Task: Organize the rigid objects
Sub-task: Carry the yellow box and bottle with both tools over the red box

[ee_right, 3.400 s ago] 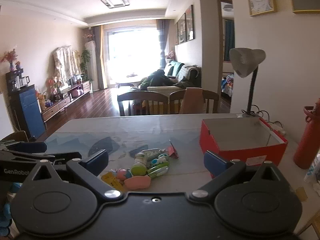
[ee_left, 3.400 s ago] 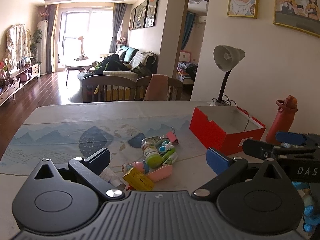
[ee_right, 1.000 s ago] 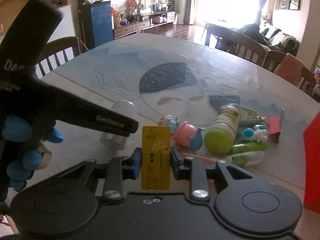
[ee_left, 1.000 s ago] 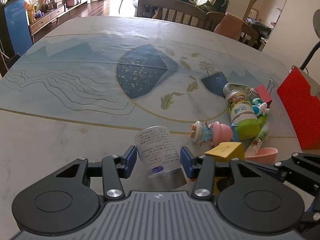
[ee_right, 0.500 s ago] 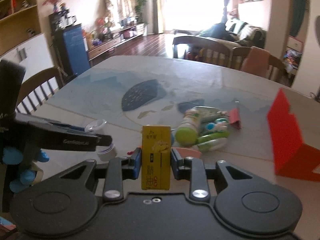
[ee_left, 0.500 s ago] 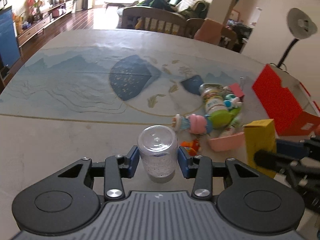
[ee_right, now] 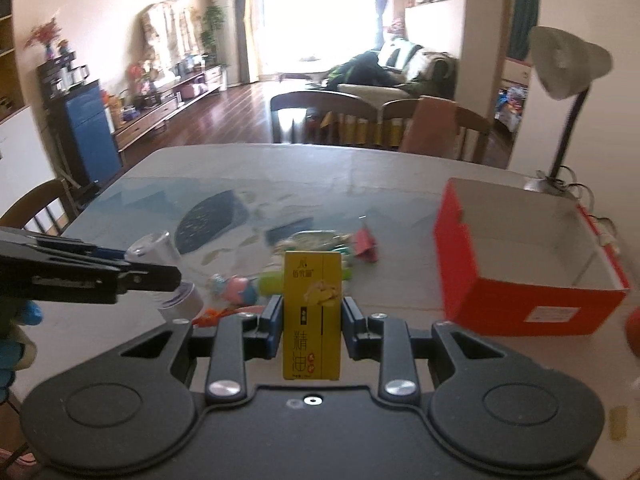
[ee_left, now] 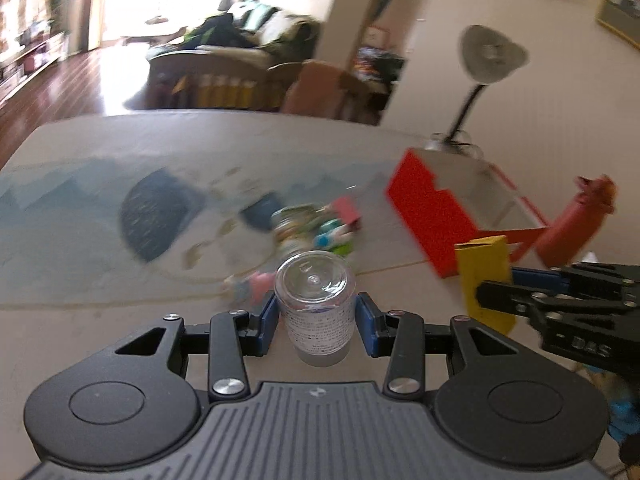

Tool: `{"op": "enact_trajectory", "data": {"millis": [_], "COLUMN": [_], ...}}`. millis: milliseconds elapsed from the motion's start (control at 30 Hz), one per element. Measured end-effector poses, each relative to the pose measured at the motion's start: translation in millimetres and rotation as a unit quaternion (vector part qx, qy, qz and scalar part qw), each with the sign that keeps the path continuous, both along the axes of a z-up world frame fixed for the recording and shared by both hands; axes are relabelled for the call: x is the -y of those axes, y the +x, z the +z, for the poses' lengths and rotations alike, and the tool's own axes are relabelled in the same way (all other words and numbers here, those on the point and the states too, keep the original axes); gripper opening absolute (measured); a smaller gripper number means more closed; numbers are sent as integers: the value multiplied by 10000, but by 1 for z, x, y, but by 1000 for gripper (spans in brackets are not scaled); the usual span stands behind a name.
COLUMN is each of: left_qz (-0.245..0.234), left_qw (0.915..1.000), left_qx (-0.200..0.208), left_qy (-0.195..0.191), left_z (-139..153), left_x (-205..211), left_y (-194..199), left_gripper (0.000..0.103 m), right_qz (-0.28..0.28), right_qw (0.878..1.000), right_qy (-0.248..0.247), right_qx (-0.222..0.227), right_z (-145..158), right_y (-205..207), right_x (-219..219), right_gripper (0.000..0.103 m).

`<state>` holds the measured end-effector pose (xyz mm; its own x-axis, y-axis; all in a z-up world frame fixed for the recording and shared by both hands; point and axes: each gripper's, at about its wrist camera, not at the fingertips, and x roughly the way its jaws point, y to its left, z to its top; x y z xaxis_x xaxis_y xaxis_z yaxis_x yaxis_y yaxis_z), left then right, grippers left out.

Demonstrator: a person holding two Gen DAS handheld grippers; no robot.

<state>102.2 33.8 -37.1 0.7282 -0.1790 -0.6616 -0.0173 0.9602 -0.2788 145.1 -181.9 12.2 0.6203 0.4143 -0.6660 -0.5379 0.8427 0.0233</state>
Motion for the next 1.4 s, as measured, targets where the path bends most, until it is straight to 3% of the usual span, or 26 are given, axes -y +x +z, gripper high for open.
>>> {"op": "enact_trajectory", "data": {"millis": [300,833,1100,1400], "left_qz": [-683,-1056,-1149,-1225], "left_qw": [9975,9940,9924,9865], "left_qx": [170,-16,-302,-1020], "left_qy": [72,276,329,386], "left_z": [31,36,19,-25], "left_x": [55,175,228,270], "left_y": [48,180,254,326], "left_gripper": [41,41,41,41], "right_qz": [-495,-944,-1043,-1000], "right_qw": [9987,9955,9939,9917], "right_qy": [49,-57,-230,-564], "right_qx": [75,41,-283,-574], "right_z": [17,2,-29,-63], "right_y": [46,179,229,252], "right_x": [52,143,176,185], "right_gripper": [29,29,30,29]}}
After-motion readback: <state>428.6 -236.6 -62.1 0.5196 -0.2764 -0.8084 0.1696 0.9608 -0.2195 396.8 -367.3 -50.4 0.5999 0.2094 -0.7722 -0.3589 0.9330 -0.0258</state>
